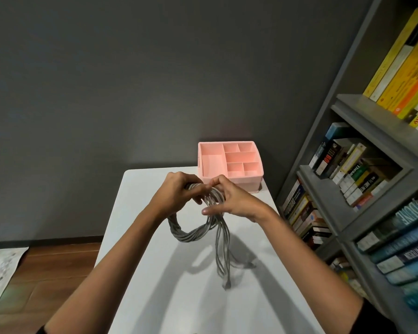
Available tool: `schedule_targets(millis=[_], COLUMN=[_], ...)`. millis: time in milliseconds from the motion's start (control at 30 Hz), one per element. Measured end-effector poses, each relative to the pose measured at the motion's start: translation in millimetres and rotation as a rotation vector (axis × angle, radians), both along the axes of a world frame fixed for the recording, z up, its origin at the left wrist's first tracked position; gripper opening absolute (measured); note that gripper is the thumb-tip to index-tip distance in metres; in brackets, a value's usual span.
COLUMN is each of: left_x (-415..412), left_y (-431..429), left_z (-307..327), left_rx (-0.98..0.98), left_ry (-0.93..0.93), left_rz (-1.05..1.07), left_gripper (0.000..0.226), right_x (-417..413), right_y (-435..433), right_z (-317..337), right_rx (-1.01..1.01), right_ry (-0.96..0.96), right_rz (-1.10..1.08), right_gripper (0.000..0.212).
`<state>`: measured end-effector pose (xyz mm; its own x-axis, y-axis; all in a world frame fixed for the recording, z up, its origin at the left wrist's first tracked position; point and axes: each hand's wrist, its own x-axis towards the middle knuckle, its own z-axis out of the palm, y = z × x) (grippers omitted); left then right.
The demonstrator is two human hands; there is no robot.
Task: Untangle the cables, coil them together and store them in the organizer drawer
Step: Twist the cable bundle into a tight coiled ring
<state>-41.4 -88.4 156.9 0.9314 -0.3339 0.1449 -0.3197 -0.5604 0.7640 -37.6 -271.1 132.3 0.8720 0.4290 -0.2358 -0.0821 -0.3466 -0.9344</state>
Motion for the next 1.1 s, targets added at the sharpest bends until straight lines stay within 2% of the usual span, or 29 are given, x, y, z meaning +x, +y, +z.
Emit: schedule_targets(millis=[133, 200, 300, 367, 433, 533, 633, 733, 900, 1033, 1100], left_x=[5, 7, 10, 12, 14, 17, 18, 18, 13, 12, 11], left_y=[3, 4, 6, 7, 7, 6, 4, 3, 1, 5, 7], left_z=[3, 5, 4, 1, -2, -7, -8, -6, -1, 3, 6], left_rx=[-0.003, 0.004, -0.018, -0.026, -0.027, -0.032, -0.048, -0.076, -0.099, -0.080, -0.075], left_ry=[-0.010, -0.019, -0.019, -0.011, -0.007, -0.017, -0.024, -0.053, -0.123, -0.166, -0.161], left_rz=[0.071, 0.089, 0.110, 0.127, 0.153, 0.205, 0.254, 0.287, 0.257, 0.222, 0.178], left_gripper=[0.024, 0.025, 0.026, 0.026, 0.027, 0.028, 0.028, 0.029, 0.022, 0.023, 0.023], right_x=[-12, -20, -25, -24, -25, -30, -38, -40, -35, -32, -29], right_y=[11, 19, 26, 25, 24, 28, 33, 33, 29, 28, 28], right_z=[-17, -31, -42, -39, -35, -29, -23, -18, -8, -1, -2], right_rx=[-0.309, -0.278, -0.128, -0.143, -0.199, -0.281, -0.409, -0.474, -0.310, -0.045, 0.088], right_ry=[-0.284, -0.324, -0.244, -0.160, -0.156, -0.298, -0.550, -0.692, -0.420, -0.200, -0.086], right_rz=[-0.111, -0.220, -0.423, -0.443, -0.438, -0.481, -0.496, -0.538, -0.497, -0.369, -0.378], right_gripper=[0.089, 0.092, 0.071, 0.062, 0.054, 0.041, 0.035, 0.037, 0.043, 0.057, 0.052])
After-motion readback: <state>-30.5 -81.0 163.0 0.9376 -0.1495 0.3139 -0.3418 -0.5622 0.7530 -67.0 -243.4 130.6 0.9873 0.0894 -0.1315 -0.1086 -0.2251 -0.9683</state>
